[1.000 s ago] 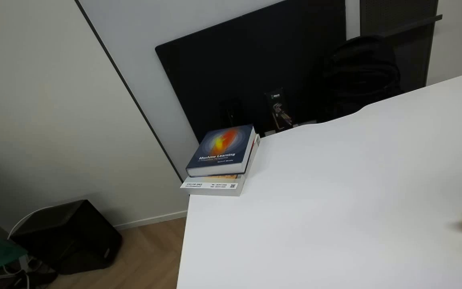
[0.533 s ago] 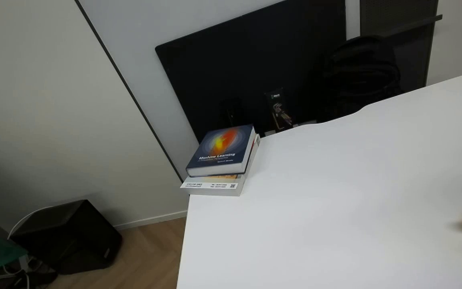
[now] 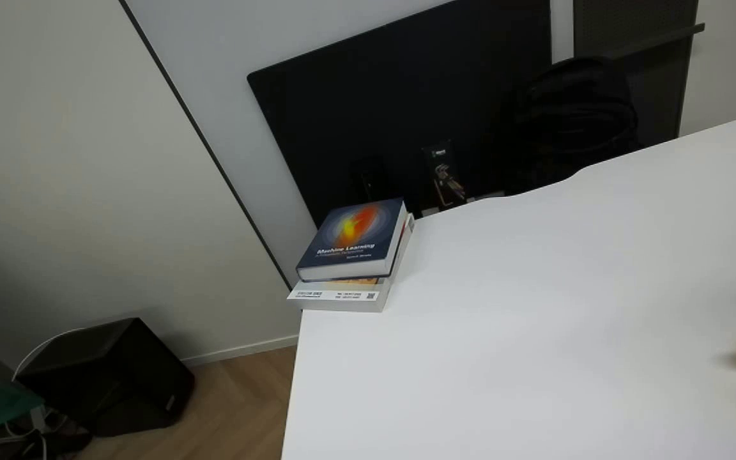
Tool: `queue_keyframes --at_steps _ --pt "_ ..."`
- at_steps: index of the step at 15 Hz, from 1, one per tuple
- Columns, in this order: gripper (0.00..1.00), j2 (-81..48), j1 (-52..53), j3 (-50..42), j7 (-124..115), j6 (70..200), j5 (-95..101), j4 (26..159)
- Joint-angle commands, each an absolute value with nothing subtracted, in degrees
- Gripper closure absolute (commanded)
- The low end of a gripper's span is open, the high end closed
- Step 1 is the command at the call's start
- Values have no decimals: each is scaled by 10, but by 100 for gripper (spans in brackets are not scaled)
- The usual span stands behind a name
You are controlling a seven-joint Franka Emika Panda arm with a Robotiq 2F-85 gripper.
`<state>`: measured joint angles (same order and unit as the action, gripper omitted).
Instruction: Put the marker inside the mug cup
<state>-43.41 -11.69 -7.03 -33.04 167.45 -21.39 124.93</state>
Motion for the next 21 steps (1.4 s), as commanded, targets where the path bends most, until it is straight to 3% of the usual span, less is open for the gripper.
queue_keyframes --at_steps 1,8,9,10,21 --pt "48 -451 -119 -67 -320 1693 -243 1242" --pt "95 -458 -90 -98 -349 1677 -248 1226" --pt "99 -457 -78 -108 -358 1673 -245 1222" --pt "94 -457 -68 -117 -367 1667 -242 1219" --pt "94 -426 26 -158 -408 1645 -219 1215"
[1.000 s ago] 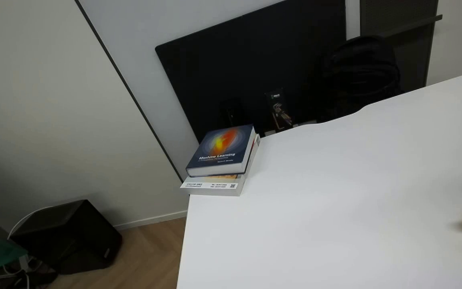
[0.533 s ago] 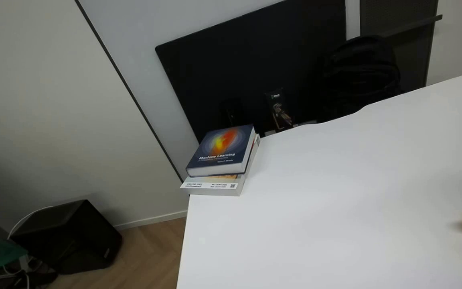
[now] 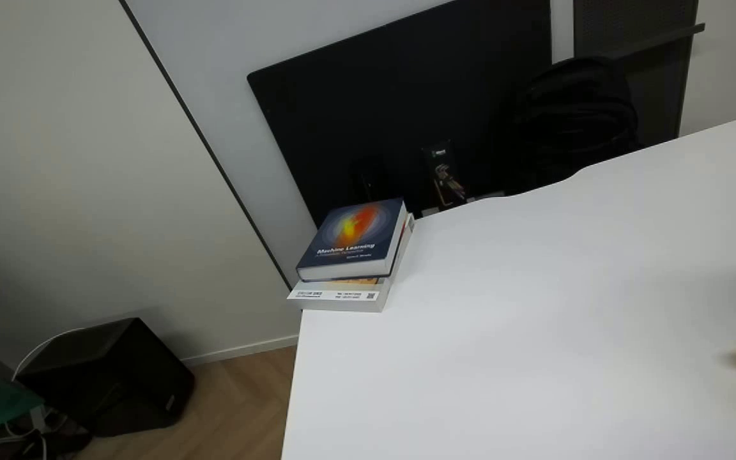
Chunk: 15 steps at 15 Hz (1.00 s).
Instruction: Put the marker inside the mug cup
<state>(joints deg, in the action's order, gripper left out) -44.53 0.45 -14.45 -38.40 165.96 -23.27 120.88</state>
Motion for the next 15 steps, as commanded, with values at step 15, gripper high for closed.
queue_keyframes --at_steps 15 --pt "94 -311 24 -129 -397 1529 -201 1221"
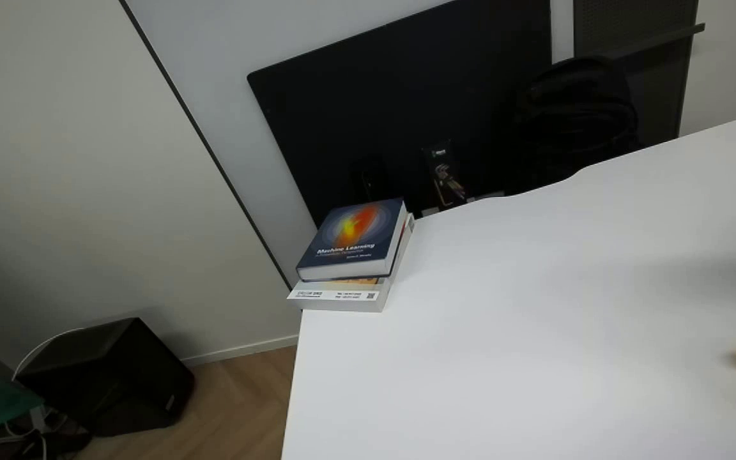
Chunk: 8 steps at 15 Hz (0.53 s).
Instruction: Put the marker inside the mug cup
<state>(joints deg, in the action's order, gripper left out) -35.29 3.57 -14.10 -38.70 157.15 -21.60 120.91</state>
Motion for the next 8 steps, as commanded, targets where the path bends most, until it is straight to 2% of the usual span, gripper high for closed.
queue_keyframes --at_steps 1,8 --pt "94 -301 20 -125 -395 1512 -199 1222" --pt "94 -239 -17 -78 -351 1360 -219 1222"
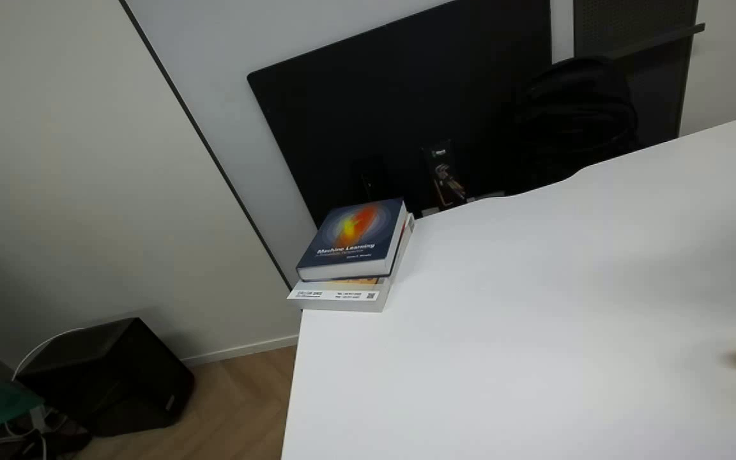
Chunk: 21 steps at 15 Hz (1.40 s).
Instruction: Put the marker inside the mug cup
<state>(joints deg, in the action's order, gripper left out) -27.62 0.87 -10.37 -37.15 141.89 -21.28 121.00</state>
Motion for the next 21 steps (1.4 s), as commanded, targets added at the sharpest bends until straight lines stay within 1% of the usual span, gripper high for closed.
queue_keyframes --at_steps 1,10,21 --pt "94 -233 -20 -73 -344 1337 -222 1222" --pt "94 -213 -37 -29 -245 1196 -282 1227" --pt "94 -227 -36 -24 -223 1096 -340 1220"
